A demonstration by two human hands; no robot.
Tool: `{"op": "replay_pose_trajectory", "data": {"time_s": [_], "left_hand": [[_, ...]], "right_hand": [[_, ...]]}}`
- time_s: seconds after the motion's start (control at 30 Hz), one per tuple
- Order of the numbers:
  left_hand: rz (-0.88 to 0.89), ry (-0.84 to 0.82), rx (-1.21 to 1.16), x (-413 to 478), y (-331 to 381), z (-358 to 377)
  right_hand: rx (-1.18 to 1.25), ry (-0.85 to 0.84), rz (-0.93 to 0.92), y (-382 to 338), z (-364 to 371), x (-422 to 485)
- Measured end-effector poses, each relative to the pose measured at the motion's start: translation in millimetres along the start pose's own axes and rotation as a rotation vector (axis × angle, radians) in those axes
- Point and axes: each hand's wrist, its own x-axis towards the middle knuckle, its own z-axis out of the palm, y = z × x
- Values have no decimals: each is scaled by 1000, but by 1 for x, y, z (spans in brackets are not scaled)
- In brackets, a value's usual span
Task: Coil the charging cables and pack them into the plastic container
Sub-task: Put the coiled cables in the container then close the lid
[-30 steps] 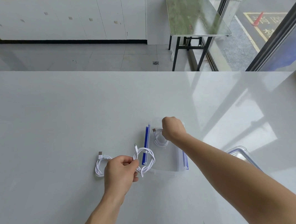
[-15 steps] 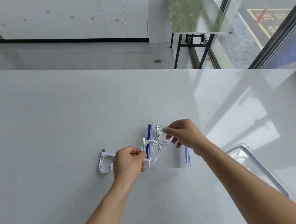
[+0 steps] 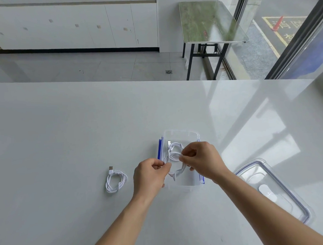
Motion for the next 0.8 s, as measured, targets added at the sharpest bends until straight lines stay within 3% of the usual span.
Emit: {"op": "replay_pose_trajectory", "data": {"time_s": [0.2, 0.4, 0.8], "left_hand": [[76, 58, 264, 8, -26, -9], [-27, -6, 129, 7, -32, -1], [-60, -46, 68, 3, -35, 4]], "right_hand": [[-294, 1, -63, 13, 0, 28], [-654, -150, -160, 17, 28, 46], [-910, -233, -144, 25, 52, 47]]}}
